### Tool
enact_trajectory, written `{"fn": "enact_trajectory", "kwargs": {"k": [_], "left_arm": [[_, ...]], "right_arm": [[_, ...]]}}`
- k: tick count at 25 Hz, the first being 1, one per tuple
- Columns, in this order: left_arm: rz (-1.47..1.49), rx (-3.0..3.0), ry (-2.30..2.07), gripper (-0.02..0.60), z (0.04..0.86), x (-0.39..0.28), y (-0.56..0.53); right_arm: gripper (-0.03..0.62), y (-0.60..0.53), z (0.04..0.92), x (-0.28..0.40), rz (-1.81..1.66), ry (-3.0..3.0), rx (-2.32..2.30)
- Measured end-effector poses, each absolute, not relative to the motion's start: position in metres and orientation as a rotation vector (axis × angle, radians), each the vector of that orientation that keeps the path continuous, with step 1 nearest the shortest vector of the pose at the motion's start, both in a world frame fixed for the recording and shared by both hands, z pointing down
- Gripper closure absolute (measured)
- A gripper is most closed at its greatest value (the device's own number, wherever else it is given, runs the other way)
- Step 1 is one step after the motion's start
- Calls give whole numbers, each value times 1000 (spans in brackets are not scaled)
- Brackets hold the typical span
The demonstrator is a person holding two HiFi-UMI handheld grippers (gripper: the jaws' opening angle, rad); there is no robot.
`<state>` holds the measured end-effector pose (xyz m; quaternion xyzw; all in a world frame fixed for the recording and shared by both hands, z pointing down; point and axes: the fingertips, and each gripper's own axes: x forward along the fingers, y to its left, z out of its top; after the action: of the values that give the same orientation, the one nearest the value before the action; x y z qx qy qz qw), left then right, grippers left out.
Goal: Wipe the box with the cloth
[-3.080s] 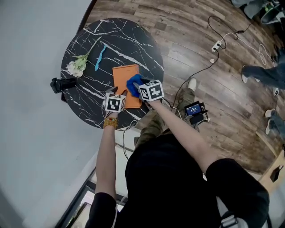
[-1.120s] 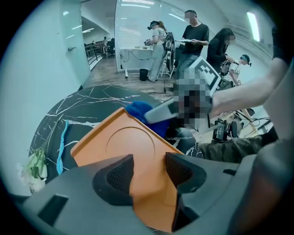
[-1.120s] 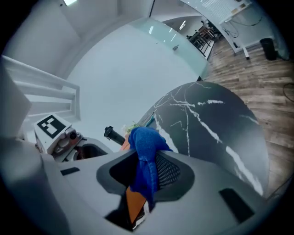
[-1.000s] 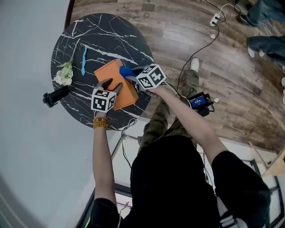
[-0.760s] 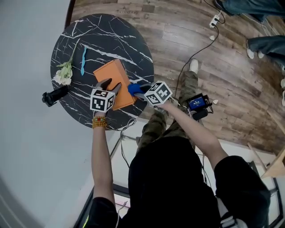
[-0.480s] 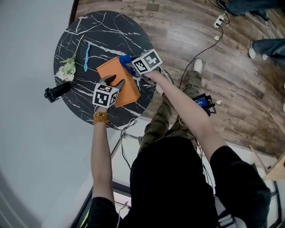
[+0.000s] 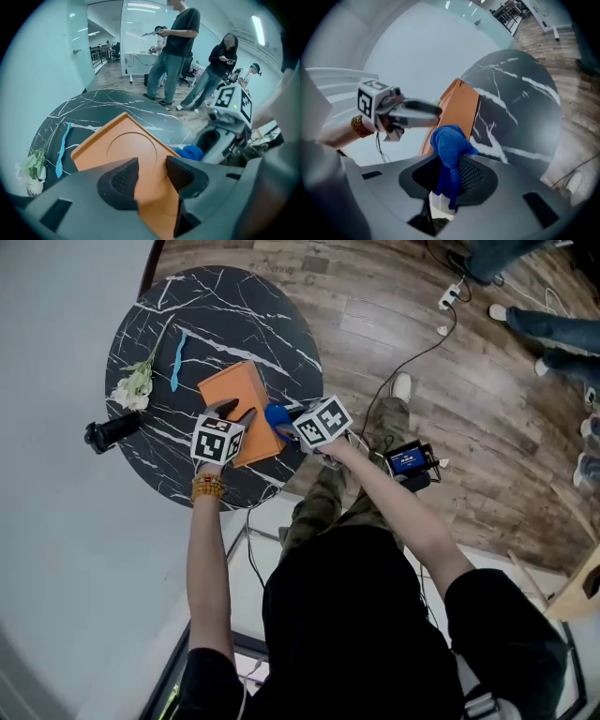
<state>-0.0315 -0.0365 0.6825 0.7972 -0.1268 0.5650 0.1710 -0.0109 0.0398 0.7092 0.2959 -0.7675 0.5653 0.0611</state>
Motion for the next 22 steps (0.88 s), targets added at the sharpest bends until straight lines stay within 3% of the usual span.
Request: {"fn": "enact_trajectory", "kwargs": {"k": [3, 8, 13, 17, 22], "left_arm": [[1547, 2295, -400, 390, 683, -31, -36], [1305, 2322, -677, 376, 650, -62, -35], [1046, 2135, -923, 352, 645, -147, 8], [905, 1970, -919, 337, 680, -156, 38], [757, 1901, -965, 337, 686, -154, 37]], "right_arm": [[505, 93, 708, -23, 1847, -2293, 862], [503, 94, 664, 30, 1807, -2343, 1082], [503, 55, 632, 6, 1258, -2378, 962], [496, 46, 656, -51, 757, -2207, 684], [378, 34, 659, -68, 315, -2050, 570]]}}
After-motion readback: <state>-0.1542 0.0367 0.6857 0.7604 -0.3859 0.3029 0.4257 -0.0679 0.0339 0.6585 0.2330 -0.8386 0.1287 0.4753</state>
